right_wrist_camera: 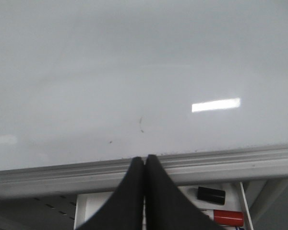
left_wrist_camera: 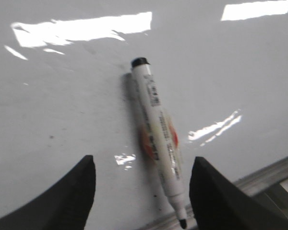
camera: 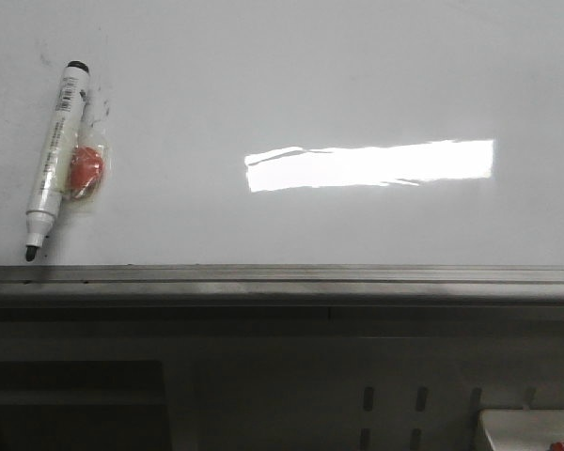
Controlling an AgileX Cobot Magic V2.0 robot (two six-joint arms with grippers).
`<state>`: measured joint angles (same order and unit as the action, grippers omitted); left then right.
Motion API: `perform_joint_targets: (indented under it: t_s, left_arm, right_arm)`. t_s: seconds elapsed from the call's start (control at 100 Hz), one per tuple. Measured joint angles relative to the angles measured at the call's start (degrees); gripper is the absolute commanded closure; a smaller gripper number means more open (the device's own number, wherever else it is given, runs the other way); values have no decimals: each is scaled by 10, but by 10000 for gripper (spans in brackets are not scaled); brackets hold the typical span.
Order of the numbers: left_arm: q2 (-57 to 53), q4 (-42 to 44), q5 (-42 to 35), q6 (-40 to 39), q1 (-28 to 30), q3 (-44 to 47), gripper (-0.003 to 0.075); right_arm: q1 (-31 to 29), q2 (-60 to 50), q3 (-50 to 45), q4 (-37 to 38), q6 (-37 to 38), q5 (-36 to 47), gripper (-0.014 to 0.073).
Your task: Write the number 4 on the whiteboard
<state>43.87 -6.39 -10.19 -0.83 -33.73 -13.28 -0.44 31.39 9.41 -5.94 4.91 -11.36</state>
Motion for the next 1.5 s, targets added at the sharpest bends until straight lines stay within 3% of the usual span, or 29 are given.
perform_joint_targets:
  t_s: [0.26,0.58,0.63,0.7,0.81,0.97,1.13,1.34,1.41,1.5]
  left_arm:
    - [97,-33,-50,0,-79,-11,330]
    - [174,-101,-83,0,-89,-23,340]
    - [181,-111,-83,0,-89,-23,374]
    - [189,-127,-88,0,-90,-23,479]
    - [200,-142,-94,0,-90,-24,744]
    - [206,-128,-96,0,-91,-24,741]
    - [198,-52,-91,0,-91,-24,741]
    - [136,177,-88,0,-91,-24,741]
    - [117,255,-88,0,-91,-24,741]
    - [103,320,-89,0,-91,-24,741]
  right_arm:
    - [0,0,0,0,0,0,658]
    - [0,0,0,0,0,0,658]
    - [0,0,0,0,0,0,658]
    - [0,0,0,0,0,0,658]
    - [0,0,0,0,0,0,658]
    - [12,0,17,0,0,-19,658]
    - [82,0,77,-6,0,-86,658]
    - [252,19,147,-13,0,-109,645]
    - [311,36,170,-13,0,-112,580]
    - [382,67,202,-13,0,-112,426]
